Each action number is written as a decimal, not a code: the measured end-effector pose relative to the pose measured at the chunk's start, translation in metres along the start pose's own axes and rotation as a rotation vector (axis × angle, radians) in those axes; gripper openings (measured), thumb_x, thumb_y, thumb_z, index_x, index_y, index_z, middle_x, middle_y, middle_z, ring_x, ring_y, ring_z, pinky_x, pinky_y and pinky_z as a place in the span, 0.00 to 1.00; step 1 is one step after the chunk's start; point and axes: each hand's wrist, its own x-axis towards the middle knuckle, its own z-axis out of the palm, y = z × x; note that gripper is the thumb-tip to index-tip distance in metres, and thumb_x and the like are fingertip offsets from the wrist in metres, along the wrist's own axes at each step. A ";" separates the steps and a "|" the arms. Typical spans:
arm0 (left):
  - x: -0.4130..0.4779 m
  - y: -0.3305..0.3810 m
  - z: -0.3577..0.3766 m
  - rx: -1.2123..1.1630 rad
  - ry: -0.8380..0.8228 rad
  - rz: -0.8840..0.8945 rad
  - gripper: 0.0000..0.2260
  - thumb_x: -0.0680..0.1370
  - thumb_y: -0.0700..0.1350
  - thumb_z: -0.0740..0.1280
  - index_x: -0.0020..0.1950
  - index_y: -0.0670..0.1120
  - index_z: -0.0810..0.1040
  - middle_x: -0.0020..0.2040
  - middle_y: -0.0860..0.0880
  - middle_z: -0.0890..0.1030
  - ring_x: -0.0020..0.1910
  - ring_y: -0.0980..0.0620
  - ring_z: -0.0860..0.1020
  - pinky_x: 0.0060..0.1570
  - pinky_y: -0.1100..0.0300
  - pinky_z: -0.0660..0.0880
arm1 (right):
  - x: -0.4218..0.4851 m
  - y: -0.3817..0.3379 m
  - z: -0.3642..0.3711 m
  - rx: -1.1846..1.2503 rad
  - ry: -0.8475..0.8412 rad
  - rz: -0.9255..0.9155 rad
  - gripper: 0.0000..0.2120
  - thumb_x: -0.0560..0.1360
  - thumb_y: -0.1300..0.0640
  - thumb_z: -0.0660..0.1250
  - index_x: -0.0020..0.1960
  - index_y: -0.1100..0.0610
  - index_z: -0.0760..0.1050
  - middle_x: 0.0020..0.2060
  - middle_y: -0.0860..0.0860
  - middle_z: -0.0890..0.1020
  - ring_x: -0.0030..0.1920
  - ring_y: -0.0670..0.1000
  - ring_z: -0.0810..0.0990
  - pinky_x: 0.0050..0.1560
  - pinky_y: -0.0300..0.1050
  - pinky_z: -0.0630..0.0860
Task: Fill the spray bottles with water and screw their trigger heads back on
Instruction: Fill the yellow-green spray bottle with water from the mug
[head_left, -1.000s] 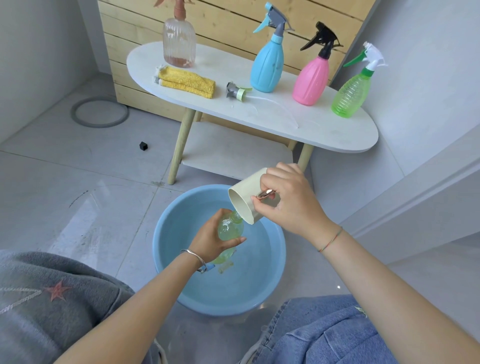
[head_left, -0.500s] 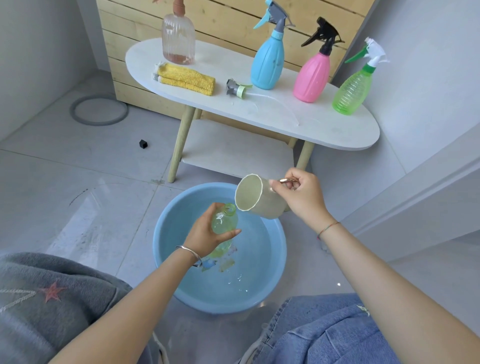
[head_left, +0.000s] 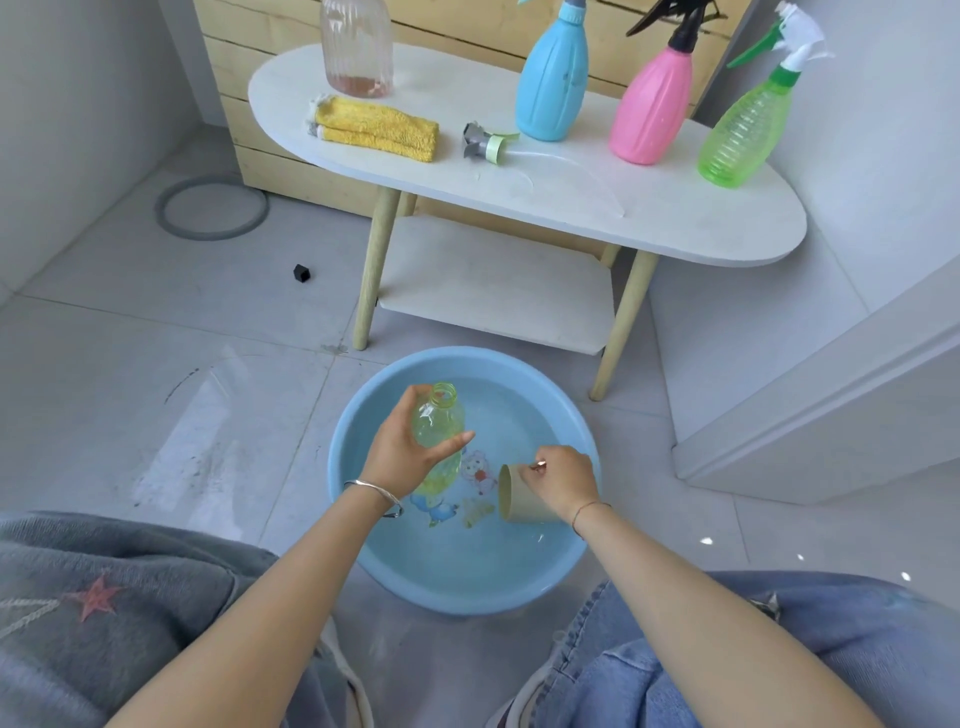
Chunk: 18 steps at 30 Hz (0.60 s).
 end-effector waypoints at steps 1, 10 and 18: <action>0.000 0.000 0.000 -0.002 0.001 -0.001 0.26 0.68 0.52 0.77 0.60 0.49 0.70 0.55 0.56 0.76 0.57 0.59 0.73 0.55 0.69 0.66 | 0.000 0.001 0.005 -0.039 -0.015 -0.024 0.18 0.74 0.52 0.64 0.30 0.54 0.62 0.27 0.48 0.69 0.37 0.56 0.69 0.42 0.45 0.60; 0.002 -0.002 -0.003 0.003 0.000 -0.015 0.25 0.68 0.53 0.77 0.60 0.52 0.69 0.55 0.58 0.75 0.57 0.60 0.73 0.50 0.81 0.64 | -0.006 -0.006 0.032 -0.179 -0.149 -0.112 0.17 0.79 0.48 0.60 0.34 0.53 0.64 0.37 0.49 0.71 0.50 0.56 0.73 0.51 0.47 0.64; 0.001 0.001 -0.006 -0.013 0.024 -0.027 0.25 0.68 0.51 0.77 0.59 0.54 0.68 0.53 0.64 0.74 0.55 0.62 0.72 0.48 0.83 0.62 | -0.009 -0.001 0.028 0.412 -0.099 0.168 0.20 0.71 0.57 0.68 0.29 0.55 0.59 0.27 0.51 0.63 0.33 0.52 0.63 0.33 0.44 0.58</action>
